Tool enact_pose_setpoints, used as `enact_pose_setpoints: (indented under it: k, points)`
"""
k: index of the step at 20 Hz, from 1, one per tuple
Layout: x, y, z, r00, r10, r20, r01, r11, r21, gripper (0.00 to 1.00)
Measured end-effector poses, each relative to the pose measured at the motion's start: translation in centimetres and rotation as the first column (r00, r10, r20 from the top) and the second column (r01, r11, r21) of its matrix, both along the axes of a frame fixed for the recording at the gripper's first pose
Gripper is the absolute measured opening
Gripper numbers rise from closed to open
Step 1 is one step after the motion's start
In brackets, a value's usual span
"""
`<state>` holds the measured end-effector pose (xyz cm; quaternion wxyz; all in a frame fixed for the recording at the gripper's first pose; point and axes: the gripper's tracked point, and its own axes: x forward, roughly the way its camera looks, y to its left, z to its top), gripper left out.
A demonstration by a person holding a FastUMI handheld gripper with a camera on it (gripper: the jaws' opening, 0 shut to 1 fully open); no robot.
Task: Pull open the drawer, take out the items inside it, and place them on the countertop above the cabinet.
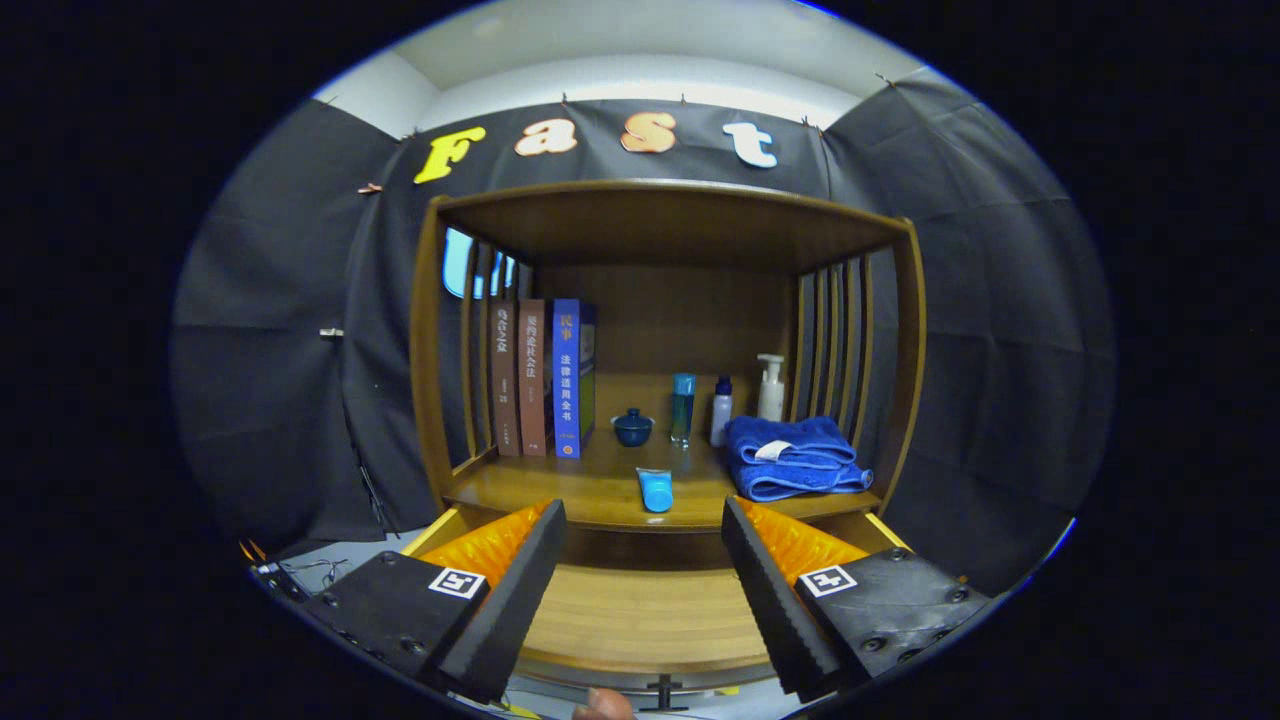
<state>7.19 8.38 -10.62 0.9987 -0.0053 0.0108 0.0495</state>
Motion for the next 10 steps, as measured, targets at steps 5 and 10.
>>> enact_pose_setpoints:
  k: [5,10]
  points:
    - [-4.9,-0.4,-2.7,0.992,0.011,0.126,-0.023,0.995,0.095,0.98]
    - [-7.5,-2.1,-8.1,0.992,-0.027,0.119,0.019,0.998,0.067,0.98]
